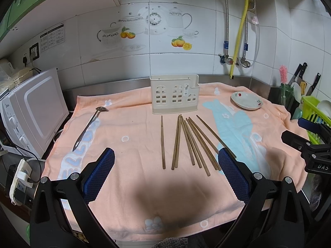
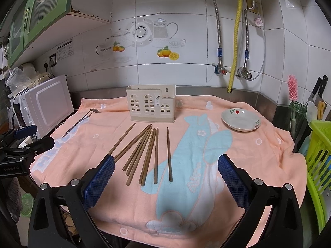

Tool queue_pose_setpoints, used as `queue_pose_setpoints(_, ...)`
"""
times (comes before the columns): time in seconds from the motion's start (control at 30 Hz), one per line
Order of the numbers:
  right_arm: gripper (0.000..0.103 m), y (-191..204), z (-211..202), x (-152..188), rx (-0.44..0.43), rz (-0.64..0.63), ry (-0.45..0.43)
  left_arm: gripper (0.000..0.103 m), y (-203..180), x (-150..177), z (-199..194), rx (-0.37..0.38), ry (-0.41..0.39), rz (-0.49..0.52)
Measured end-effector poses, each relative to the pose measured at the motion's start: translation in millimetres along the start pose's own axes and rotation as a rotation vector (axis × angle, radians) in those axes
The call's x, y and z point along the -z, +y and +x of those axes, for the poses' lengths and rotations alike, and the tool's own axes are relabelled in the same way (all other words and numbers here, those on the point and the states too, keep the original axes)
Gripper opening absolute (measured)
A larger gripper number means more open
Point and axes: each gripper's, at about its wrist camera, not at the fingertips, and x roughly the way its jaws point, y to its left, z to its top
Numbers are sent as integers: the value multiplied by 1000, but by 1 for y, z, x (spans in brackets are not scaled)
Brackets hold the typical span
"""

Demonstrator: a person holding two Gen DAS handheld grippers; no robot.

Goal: Organize utensils

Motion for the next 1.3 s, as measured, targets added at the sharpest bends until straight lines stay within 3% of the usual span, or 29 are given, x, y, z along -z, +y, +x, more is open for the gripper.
queue_pose_setpoints(1.3, 97, 5, 14, 2, -15, -3, 24, 98, 5, 0, 9, -1, 24, -1)
